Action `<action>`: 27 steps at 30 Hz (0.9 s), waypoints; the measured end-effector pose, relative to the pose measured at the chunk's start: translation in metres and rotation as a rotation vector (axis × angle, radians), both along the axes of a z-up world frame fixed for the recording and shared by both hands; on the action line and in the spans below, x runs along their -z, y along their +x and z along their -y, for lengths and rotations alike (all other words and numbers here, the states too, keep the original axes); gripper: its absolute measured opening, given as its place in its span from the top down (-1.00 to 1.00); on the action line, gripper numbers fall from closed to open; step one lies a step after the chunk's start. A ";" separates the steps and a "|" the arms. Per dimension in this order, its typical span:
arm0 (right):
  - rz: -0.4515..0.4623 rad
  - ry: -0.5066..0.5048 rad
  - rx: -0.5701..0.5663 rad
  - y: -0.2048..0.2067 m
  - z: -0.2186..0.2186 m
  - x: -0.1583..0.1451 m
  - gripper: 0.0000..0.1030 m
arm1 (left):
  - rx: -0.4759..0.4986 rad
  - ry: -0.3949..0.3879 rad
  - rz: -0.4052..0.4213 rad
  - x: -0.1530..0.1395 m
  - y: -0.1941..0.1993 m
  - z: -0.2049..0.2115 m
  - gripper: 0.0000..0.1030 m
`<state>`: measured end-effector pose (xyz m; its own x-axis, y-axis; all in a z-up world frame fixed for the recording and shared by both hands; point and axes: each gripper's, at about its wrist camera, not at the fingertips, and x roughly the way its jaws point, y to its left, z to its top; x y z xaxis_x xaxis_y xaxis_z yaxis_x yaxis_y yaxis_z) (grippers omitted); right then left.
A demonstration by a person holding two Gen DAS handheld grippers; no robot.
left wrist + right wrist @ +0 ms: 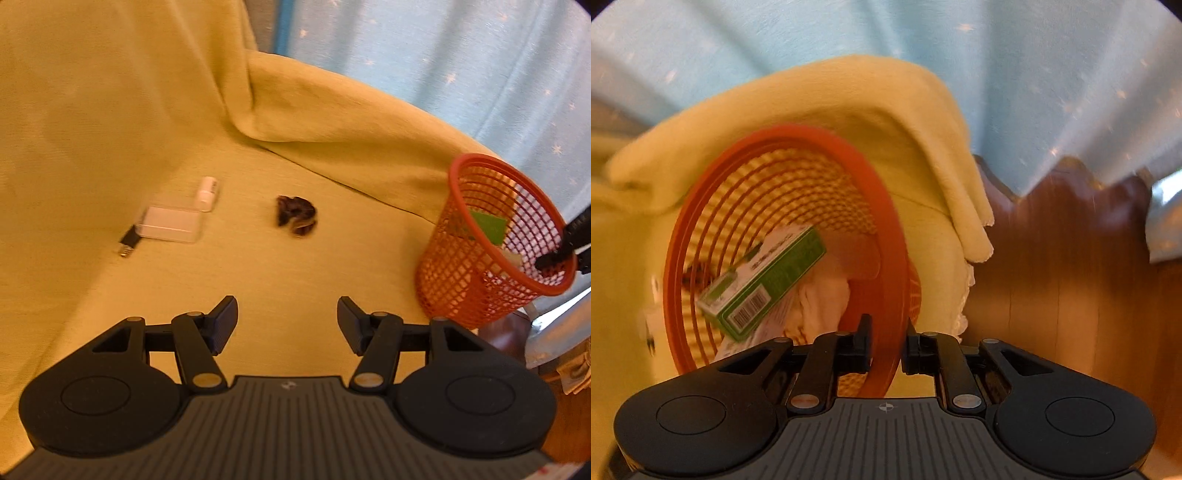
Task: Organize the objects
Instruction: 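Lift the wastebasket off the sofa seat with the right tool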
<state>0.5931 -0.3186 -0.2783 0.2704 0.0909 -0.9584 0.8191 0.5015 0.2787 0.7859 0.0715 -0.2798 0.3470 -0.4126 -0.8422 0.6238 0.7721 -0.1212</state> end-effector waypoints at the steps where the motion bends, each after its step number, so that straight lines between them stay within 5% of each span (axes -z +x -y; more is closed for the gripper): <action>1: -0.003 -0.002 -0.029 0.001 -0.002 -0.002 0.77 | -0.004 0.008 -0.001 0.001 0.002 -0.003 -0.06; 6: 0.020 0.033 -0.055 0.000 -0.006 -0.008 0.68 | -0.009 0.013 -0.023 0.010 0.004 -0.006 -0.06; 15: 0.021 -0.191 -0.089 0.050 -0.029 -0.042 0.81 | 0.017 0.006 -0.038 0.022 0.011 0.000 -0.06; 23: 0.013 -0.232 -0.041 0.082 -0.027 -0.051 0.81 | 0.031 -0.003 -0.023 0.025 0.029 0.005 -0.06; 27: -0.060 -0.231 -0.058 0.099 -0.027 -0.043 0.81 | 0.060 -0.013 -0.009 0.031 0.039 0.015 -0.06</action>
